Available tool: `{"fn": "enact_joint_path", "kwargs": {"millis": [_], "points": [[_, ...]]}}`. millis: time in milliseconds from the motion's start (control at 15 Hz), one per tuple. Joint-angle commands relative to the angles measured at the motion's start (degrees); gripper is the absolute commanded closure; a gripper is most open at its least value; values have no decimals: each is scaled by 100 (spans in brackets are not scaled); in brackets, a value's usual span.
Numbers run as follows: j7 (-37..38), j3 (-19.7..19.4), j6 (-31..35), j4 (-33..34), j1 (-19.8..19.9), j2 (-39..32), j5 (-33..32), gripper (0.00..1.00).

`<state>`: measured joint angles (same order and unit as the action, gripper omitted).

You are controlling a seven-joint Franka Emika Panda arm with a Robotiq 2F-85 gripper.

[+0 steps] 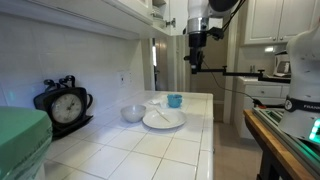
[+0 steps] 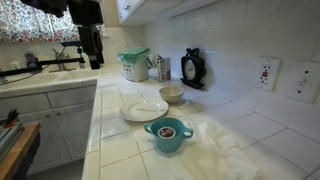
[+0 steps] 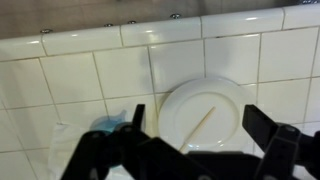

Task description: Remove the container from the blue cup and put it on the countertop

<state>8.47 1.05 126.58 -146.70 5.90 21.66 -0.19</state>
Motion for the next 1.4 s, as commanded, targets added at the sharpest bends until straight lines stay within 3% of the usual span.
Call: {"fn": "enact_joint_path", "kwargs": {"millis": [0, 600, 1333], "points": [[204, -298, 517, 69, 216, -465, -33, 0], [124, -1100, 1334, 812, 625, -1969, 136, 0], [-29, -1217, 1815, 1992, 691, -3717, 725, 0]]}}
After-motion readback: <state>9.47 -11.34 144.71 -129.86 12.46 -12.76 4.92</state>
